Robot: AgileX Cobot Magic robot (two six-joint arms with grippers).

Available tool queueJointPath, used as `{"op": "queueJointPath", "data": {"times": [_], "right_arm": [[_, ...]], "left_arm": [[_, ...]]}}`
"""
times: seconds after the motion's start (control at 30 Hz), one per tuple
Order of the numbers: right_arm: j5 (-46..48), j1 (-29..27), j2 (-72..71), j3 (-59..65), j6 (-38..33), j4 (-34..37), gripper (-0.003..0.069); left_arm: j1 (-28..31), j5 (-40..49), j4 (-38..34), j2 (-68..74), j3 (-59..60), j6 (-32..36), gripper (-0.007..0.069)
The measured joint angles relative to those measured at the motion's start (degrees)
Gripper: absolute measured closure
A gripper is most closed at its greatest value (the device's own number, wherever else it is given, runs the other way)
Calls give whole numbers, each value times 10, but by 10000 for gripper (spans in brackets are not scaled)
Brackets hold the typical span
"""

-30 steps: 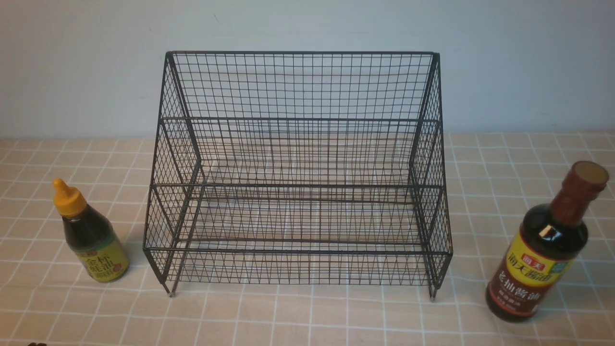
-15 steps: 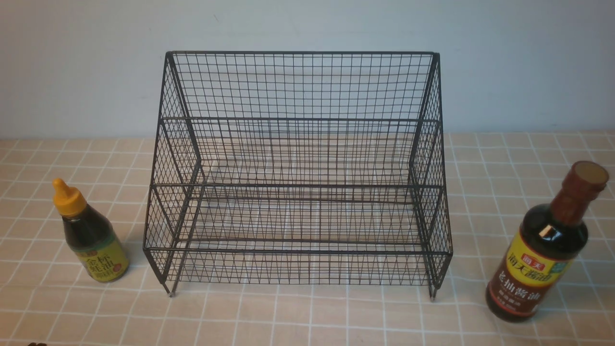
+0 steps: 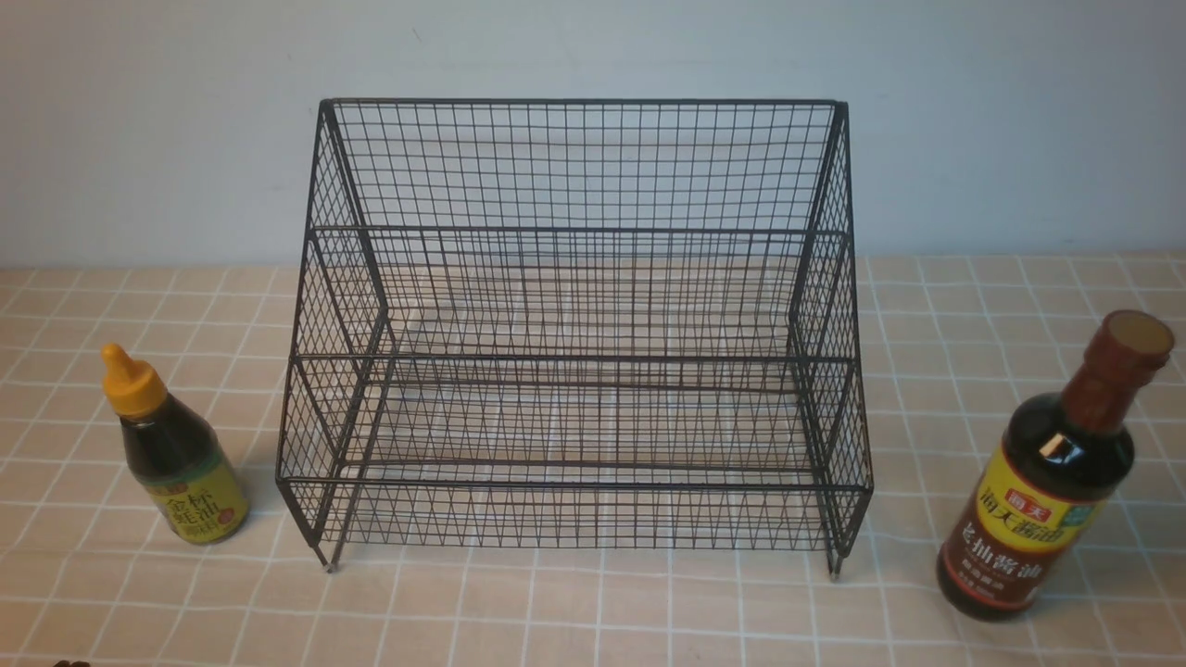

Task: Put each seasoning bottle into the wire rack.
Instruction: Use the right arm to grab the condiment bottle closest to it

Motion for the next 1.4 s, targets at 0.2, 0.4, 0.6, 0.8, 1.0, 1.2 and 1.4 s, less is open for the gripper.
{"op": "queueJointPath", "data": {"times": [0.2, 0.4, 0.6, 0.8, 1.0, 1.2, 1.4], "right_arm": [[-49, 0, 0, 0, -24, 27, 673], [-77, 0, 1, -15, -37, -1, 659], [-22, 0, 89, -124, -43, -105, 528], [31, 0, 242, -217, -44, -145, 326], [50, 17, 374, -287, -48, -149, 167], [48, 68, 454, -324, -75, -151, 97], [44, 86, 530, -327, -102, -153, 92]], "left_arm": [[0, 0, 0, 0, 0, 0, 631], [0, 0, 0, 0, 0, 0, 631], [0, 0, 0, 0, 0, 0, 631], [0, 0, 0, 0, 0, 0, 631], [0, 0, 0, 0, 0, 0, 631], [0, 0, 0, 0, 0, 0, 631], [0, 0, 0, 0, 0, 0, 631]]}}
